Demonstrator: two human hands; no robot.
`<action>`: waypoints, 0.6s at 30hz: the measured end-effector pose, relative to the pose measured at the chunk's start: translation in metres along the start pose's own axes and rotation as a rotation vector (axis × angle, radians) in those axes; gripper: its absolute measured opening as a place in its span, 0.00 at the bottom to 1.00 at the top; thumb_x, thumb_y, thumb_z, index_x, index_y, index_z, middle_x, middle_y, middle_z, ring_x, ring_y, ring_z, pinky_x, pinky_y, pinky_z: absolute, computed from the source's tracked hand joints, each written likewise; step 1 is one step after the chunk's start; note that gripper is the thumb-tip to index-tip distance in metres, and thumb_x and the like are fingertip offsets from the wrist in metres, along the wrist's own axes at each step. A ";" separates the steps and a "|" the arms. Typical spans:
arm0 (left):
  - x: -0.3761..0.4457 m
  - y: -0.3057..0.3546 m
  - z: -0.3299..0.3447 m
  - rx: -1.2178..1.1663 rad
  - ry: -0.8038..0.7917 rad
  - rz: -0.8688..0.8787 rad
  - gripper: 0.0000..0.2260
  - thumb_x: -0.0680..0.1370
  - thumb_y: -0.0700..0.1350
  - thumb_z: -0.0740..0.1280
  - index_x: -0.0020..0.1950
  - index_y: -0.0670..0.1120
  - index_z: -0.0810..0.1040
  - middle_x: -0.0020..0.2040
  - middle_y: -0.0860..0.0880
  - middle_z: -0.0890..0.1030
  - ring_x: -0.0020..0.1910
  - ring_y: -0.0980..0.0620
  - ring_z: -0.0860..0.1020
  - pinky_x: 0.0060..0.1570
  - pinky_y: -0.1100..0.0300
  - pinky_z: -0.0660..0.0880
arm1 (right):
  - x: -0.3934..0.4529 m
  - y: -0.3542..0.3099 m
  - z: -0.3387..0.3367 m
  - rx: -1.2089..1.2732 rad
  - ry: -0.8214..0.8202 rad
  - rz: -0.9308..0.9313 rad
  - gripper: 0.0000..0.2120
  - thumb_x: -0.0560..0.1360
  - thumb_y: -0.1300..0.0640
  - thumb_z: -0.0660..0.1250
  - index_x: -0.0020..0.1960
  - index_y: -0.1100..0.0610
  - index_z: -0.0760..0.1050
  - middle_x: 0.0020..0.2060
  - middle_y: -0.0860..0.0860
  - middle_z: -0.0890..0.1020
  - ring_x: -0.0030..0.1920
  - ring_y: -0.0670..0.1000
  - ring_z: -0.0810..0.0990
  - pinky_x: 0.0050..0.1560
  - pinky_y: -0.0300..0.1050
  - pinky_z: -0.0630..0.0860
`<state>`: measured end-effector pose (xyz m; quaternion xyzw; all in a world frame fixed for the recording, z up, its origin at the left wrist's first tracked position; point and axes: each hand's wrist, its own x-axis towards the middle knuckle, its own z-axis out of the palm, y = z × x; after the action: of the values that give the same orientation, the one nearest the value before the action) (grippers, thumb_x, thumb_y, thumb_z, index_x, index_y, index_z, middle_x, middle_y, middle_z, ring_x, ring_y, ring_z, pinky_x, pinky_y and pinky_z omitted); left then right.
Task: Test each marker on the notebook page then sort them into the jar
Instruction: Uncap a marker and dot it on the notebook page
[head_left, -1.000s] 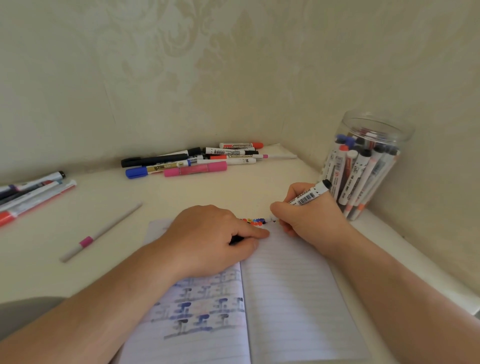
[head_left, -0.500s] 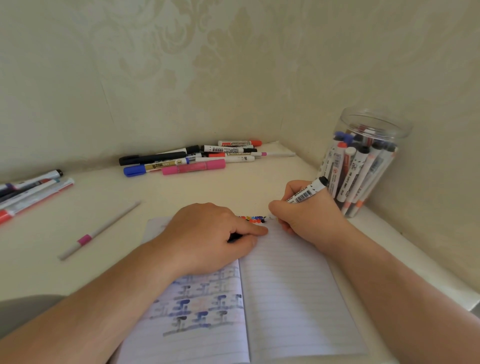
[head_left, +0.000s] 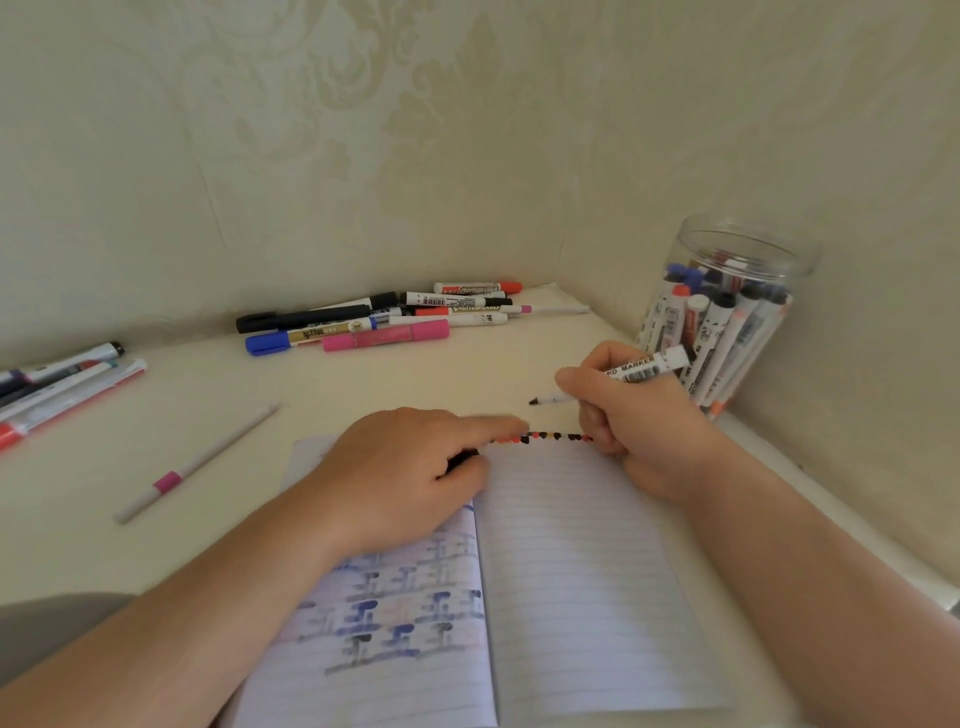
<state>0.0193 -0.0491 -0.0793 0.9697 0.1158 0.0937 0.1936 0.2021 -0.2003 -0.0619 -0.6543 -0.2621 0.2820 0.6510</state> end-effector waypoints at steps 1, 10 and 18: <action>-0.001 -0.003 0.000 -0.094 0.035 -0.010 0.16 0.84 0.56 0.58 0.70 0.72 0.64 0.41 0.59 0.80 0.42 0.59 0.78 0.46 0.55 0.75 | -0.001 -0.002 -0.003 0.060 -0.054 -0.004 0.13 0.74 0.63 0.76 0.39 0.54 0.73 0.26 0.52 0.68 0.25 0.50 0.61 0.28 0.42 0.54; 0.002 -0.016 0.000 -0.425 0.250 -0.166 0.09 0.79 0.53 0.72 0.55 0.62 0.73 0.51 0.62 0.83 0.41 0.59 0.78 0.43 0.60 0.72 | -0.001 -0.007 -0.014 0.182 -0.332 0.057 0.16 0.72 0.52 0.62 0.48 0.56 0.87 0.36 0.59 0.82 0.33 0.53 0.70 0.36 0.47 0.67; 0.001 -0.012 0.001 -0.437 0.197 -0.148 0.06 0.79 0.54 0.71 0.53 0.61 0.76 0.52 0.66 0.84 0.44 0.58 0.80 0.50 0.56 0.77 | -0.002 -0.003 -0.009 0.044 -0.313 -0.007 0.05 0.73 0.58 0.64 0.47 0.57 0.76 0.41 0.66 0.84 0.31 0.55 0.71 0.32 0.44 0.71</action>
<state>0.0182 -0.0384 -0.0843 0.8798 0.1817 0.1964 0.3930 0.2069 -0.2082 -0.0591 -0.5870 -0.3563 0.3838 0.6174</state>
